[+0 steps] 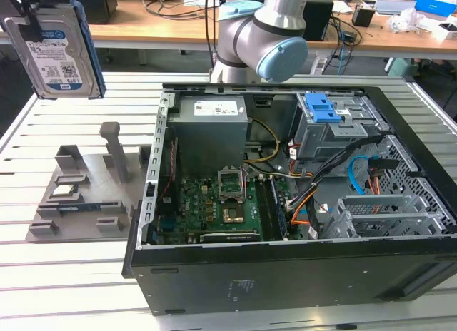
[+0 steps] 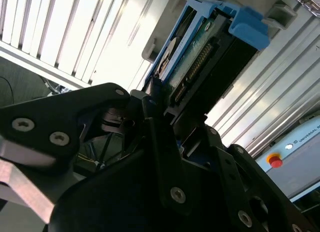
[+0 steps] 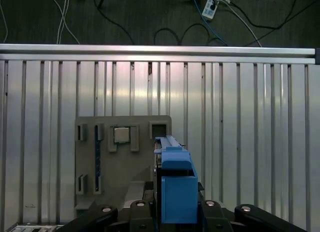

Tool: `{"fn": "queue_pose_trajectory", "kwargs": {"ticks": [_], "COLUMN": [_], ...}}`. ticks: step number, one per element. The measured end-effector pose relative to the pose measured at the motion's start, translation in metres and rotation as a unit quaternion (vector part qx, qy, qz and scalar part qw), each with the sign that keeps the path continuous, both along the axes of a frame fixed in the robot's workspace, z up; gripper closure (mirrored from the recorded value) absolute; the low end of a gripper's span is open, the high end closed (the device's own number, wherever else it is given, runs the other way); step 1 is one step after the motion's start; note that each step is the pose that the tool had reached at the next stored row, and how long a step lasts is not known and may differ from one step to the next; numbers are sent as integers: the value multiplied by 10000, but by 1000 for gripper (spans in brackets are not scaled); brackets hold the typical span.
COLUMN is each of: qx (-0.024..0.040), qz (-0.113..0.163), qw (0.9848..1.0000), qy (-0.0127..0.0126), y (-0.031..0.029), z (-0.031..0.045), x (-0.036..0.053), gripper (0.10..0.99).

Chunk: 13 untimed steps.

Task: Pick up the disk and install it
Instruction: 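Pick up the disk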

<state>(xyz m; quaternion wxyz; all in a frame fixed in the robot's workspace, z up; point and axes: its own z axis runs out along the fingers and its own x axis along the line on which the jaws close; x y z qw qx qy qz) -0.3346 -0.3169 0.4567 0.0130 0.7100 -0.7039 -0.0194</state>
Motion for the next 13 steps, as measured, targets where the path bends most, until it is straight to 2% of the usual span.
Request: {"fn": "queue_pose_trajectory", "kwargs": {"ticks": [7, 13], "qx": [0, 0], "qz": [0, 0], "qw": [10000, 10000], "qy": [0, 0], "y": [5, 11], "z": [118, 298], "x": [6, 11], "gripper": [722, 722]}}
